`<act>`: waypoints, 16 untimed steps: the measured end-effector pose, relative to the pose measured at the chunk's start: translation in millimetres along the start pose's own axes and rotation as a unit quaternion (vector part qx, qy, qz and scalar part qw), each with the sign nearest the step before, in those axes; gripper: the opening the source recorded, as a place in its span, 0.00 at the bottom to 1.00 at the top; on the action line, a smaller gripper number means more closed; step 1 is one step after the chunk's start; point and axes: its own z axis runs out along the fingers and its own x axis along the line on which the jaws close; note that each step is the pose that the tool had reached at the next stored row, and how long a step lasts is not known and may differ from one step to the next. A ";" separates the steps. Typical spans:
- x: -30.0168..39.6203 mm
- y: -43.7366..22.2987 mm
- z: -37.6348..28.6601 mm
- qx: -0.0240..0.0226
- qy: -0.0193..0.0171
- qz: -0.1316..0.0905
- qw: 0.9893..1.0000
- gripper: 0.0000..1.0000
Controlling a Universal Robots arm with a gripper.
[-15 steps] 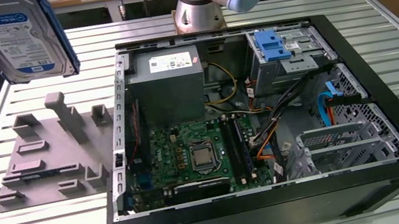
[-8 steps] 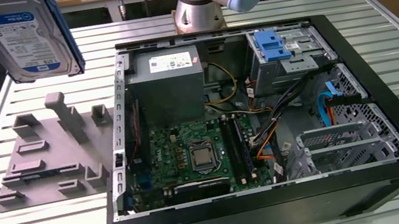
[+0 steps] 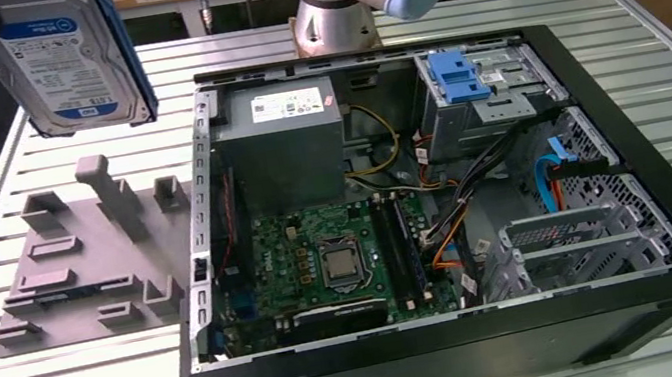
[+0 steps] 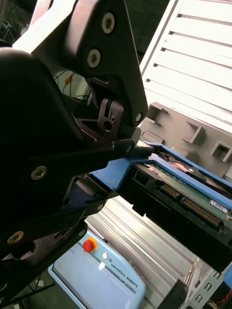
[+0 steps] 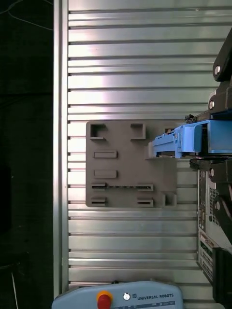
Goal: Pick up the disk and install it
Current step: 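Pick up the disk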
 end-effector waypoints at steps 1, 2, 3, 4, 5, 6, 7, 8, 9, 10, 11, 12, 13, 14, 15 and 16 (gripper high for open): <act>0.0 -2.4 0.0 0.000 0.000 0.000 1.000 0.36; -0.1 -4.9 0.0 0.000 0.000 0.000 1.000 0.36; -0.1 -7.4 -0.1 0.000 0.000 0.000 1.000 0.36; -0.1 -9.9 -0.2 0.000 0.000 0.000 1.000 0.36; -0.2 -12.4 -0.2 0.000 0.000 0.000 1.000 0.36; -0.2 -14.9 -0.3 0.000 0.000 0.000 1.000 0.36; -0.2 -17.4 -0.4 0.000 0.000 0.000 1.000 0.36; -0.3 -20.2 -0.5 0.000 0.000 0.000 1.000 0.36; -0.3 -22.8 -0.6 0.000 0.000 0.000 1.000 0.36; -0.3 -25.3 -0.6 0.000 0.000 0.000 1.000 0.36; -0.3 -27.8 -0.6 0.000 0.000 0.000 1.000 0.36; -0.3 -30.3 -0.7 0.000 0.000 0.000 1.000 0.36; -0.4 -32.7 -0.8 0.000 0.000 0.000 1.000 0.36; -0.4 -35.4 -0.8 0.000 0.000 0.000 1.000 0.36; -0.4 -38.2 -0.9 0.000 0.000 0.000 1.000 0.36; -0.4 -40.9 -1.0 0.000 0.000 0.000 1.000 0.36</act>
